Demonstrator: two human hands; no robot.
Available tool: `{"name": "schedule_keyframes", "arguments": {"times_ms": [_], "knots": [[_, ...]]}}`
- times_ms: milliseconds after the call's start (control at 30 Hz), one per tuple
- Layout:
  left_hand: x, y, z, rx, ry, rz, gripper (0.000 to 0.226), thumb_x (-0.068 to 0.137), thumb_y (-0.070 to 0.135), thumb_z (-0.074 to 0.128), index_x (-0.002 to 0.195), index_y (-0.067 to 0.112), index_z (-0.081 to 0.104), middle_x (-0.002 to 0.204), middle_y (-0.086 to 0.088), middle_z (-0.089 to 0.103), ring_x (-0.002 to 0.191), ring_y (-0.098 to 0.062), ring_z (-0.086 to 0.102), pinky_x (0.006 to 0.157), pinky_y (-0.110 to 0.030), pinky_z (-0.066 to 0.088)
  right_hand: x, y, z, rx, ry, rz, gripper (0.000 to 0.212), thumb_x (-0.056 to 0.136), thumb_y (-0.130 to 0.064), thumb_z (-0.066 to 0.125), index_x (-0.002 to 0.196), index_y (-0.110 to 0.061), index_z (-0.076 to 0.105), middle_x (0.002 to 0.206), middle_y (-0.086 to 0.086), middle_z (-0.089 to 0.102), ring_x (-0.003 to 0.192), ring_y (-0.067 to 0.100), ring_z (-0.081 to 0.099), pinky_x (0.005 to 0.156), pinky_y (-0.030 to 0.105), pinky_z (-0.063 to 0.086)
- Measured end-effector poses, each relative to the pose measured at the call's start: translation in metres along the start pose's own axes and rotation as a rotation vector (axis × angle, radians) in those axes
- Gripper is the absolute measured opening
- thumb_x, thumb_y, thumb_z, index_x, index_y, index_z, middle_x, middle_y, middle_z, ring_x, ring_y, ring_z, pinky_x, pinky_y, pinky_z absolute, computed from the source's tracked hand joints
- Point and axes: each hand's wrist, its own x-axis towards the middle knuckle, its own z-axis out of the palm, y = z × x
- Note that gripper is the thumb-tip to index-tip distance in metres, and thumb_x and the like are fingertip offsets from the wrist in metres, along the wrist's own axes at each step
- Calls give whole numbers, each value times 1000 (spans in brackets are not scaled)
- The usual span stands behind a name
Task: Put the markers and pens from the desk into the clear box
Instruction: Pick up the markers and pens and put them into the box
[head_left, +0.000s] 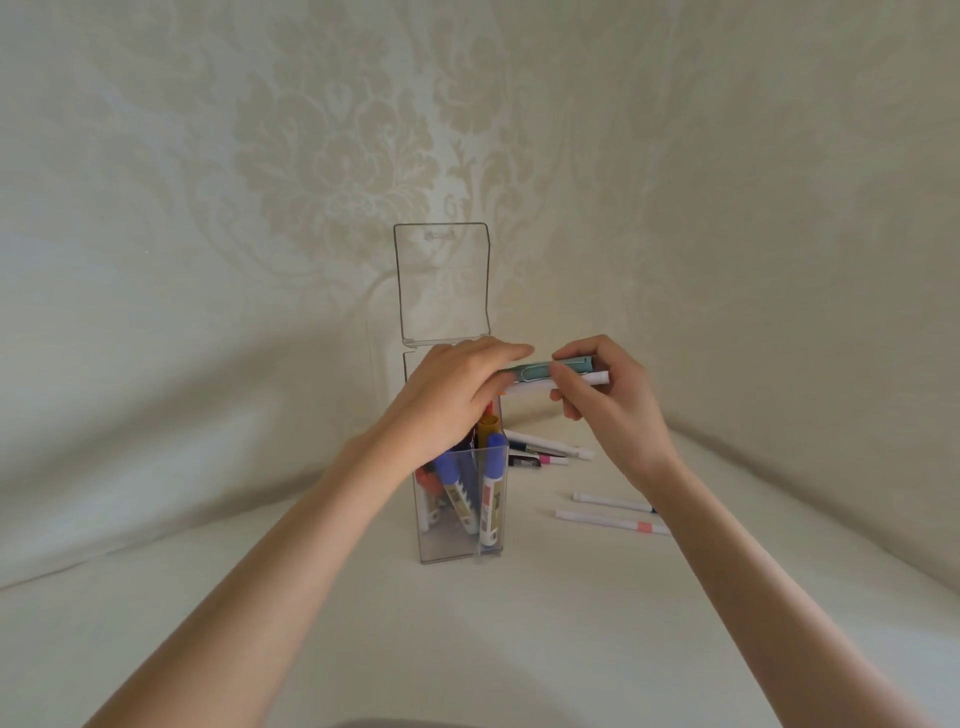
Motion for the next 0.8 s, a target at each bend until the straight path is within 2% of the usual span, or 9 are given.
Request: {"name": "schedule_keyframes", "arguments": {"times_ms": [133, 233, 333, 433, 500, 567, 633, 733, 800], "knots": [[11, 6, -3, -58, -105, 13, 30, 91, 18, 52, 121, 19, 56, 112, -2, 65, 95, -21, 62, 87, -42, 49, 1, -4, -2, -21, 10, -47, 9, 87, -11, 58, 94, -17, 56, 74, -6, 60, 60, 4, 58, 56, 17, 46], [10, 6, -4, -148, -73, -35, 30, 87, 18, 59, 117, 19, 59, 108, 0, 63, 94, -16, 61, 88, -37, 49, 2, -5, -3, -37, 29, -57, 26, 88, -13, 58, 111, -19, 47, 74, -2, 61, 60, -1, 59, 57, 12, 46], [5, 1, -6, -281, 49, -172, 24, 83, 16, 64, 107, 19, 59, 101, 6, 61, 88, -10, 63, 84, -28, 52, 6, -3, -4, -7, 102, -57, 31, 89, -15, 57, 112, -20, 38, 69, -1, 59, 58, 1, 57, 58, 11, 44], [-6, -12, -9, -468, 277, -352, 19, 84, 14, 64, 98, 17, 52, 94, 13, 61, 79, 5, 63, 73, -10, 50, 10, 2, -8, 7, 191, -71, 22, 91, -17, 53, 102, -22, 34, 64, -1, 56, 54, 5, 51, 57, 13, 42], [-15, -22, -10, -532, 381, -436, 20, 83, 15, 64, 98, 15, 51, 93, 10, 62, 80, 5, 62, 69, -5, 48, 11, 4, -8, 8, 207, -86, 20, 92, -18, 52, 93, -26, 34, 63, 1, 55, 52, 5, 48, 55, 14, 40], [-26, -27, -9, -524, 407, -491, 26, 82, 14, 65, 103, 15, 50, 94, 6, 63, 87, -5, 64, 69, -7, 49, 12, 5, -7, 1, 212, -93, 23, 92, -18, 52, 87, -30, 33, 62, 4, 54, 51, 4, 46, 54, 14, 38], [-36, -28, -6, -483, 414, -507, 43, 81, 13, 67, 117, 19, 44, 93, 6, 62, 86, -11, 65, 69, -11, 50, 12, 5, -5, -6, 214, -104, 23, 92, -18, 52, 85, -29, 34, 61, 4, 53, 52, 6, 47, 52, 14, 36], [-48, -26, -2, -410, 366, -426, 74, 81, 7, 66, 136, 36, 27, 97, 6, 60, 79, -9, 66, 71, -18, 53, 12, 6, 0, -44, 185, -119, 18, 91, -18, 53, 88, -19, 36, 61, 7, 51, 55, 12, 46, 49, 12, 35], [-49, -24, -1, -305, 319, -389, 72, 81, 7, 66, 136, 37, 30, 102, 1, 61, 76, -11, 68, 73, -25, 55, 13, 8, 3, -68, 161, -124, 18, 91, -18, 54, 88, -18, 36, 61, 10, 49, 56, 13, 45, 49, 12, 35]]}}
